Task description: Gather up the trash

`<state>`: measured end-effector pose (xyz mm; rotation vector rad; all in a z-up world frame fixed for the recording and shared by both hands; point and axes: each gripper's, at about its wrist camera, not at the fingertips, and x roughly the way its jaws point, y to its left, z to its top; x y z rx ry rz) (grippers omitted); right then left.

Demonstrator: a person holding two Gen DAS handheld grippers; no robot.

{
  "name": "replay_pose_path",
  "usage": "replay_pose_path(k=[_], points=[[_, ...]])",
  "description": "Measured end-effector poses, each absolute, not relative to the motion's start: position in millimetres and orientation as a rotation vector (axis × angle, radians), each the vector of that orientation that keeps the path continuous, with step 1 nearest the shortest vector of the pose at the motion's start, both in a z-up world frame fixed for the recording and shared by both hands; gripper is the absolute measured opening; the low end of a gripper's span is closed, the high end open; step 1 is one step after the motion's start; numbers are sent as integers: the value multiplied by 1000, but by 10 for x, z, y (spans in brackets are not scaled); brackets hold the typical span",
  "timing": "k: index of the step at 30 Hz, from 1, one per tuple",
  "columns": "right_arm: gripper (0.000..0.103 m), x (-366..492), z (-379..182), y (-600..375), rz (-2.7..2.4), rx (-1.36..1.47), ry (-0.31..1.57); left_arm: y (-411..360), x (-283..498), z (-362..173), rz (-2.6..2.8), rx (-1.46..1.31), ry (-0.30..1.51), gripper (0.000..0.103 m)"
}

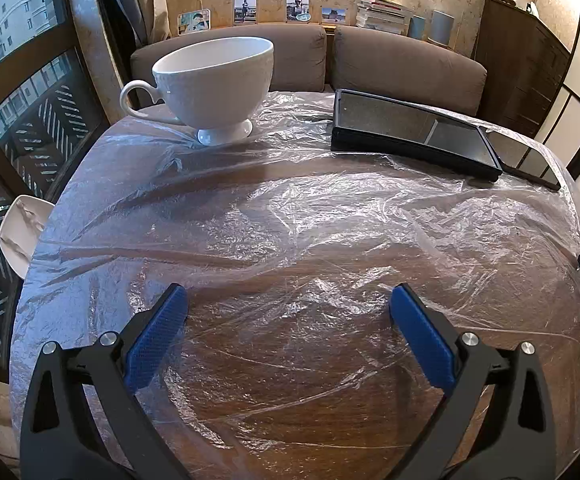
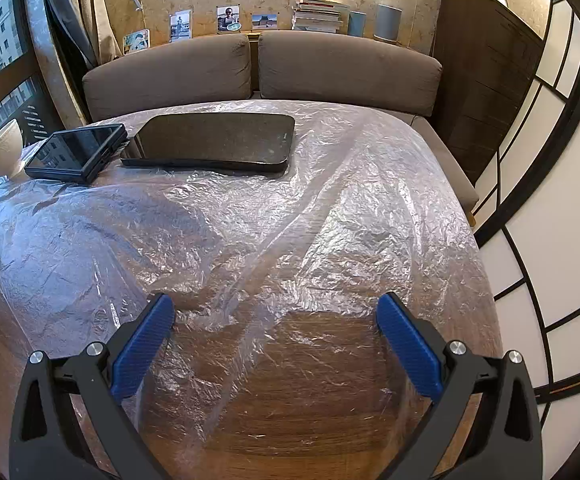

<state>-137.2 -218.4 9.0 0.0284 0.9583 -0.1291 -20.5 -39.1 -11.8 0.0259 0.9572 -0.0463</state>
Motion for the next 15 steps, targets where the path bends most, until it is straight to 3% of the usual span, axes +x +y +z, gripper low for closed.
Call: replay_pose_path(k=[15], points=[[99,-1372,91,-2184,-129,28,958,-394,-199,-135,-44,23,958,102]])
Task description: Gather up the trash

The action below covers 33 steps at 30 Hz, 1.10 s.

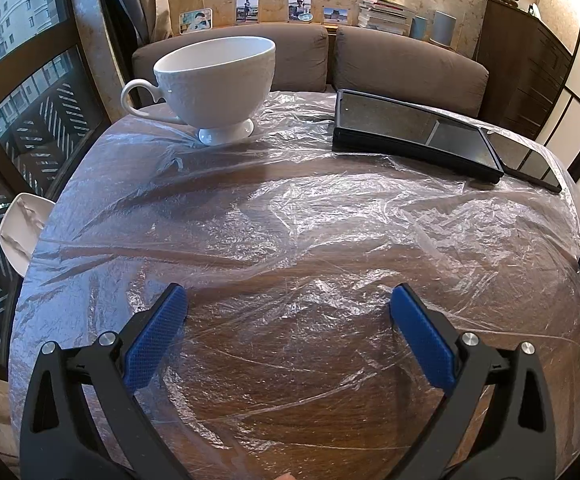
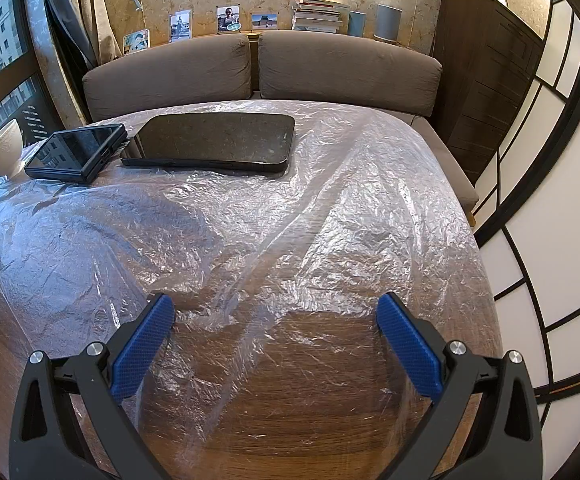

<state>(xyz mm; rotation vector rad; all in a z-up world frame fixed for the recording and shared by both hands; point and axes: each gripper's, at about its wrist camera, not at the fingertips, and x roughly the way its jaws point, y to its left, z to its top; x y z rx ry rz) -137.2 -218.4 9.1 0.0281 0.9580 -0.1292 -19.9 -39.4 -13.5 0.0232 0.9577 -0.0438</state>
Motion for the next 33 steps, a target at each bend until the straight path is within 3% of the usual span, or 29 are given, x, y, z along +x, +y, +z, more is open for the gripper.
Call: replay_pose_path(k=[33], points=[[99,-1371,90,-2184,-129,28,958,-372,-187,-147,-40,19,958,102]])
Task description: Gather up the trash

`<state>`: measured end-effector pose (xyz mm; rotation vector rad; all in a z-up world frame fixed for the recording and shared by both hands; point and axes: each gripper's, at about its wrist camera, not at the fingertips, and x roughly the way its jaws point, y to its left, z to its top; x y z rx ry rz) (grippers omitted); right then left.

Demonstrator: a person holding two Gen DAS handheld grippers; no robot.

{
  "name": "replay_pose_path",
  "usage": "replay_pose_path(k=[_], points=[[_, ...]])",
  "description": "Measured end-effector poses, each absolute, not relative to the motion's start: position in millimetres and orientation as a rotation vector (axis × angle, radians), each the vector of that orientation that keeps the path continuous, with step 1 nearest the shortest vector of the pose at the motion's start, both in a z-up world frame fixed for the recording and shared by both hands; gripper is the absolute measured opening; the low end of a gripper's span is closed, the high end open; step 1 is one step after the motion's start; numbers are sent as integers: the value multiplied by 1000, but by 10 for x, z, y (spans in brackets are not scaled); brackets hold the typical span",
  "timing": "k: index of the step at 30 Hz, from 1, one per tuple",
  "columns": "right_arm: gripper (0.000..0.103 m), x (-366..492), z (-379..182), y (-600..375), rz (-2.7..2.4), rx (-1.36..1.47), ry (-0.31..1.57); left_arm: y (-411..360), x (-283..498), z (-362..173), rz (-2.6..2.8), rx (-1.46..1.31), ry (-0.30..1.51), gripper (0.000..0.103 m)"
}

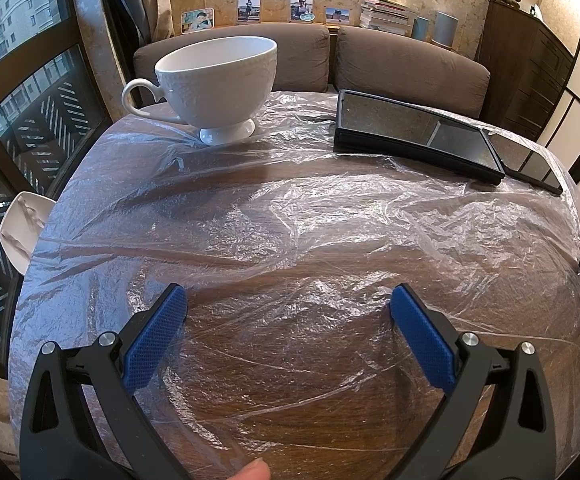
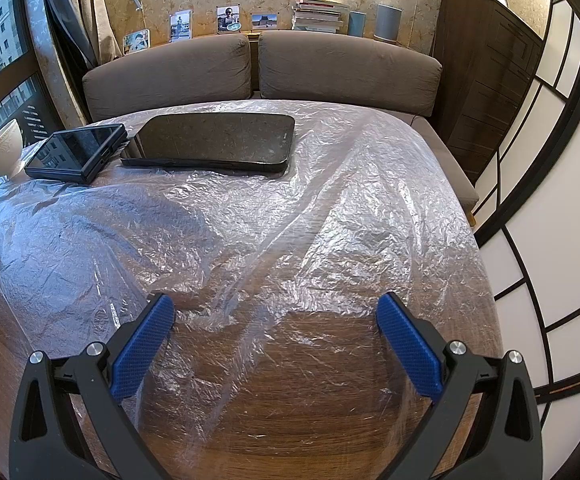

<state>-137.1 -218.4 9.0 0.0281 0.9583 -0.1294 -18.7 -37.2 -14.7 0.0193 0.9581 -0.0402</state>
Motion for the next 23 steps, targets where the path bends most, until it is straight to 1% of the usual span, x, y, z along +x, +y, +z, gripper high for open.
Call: replay_pose_path(k=[23], points=[[99,-1369,90,-2184,-130,28,958,-362,-187,-148,-25,10,958,102]])
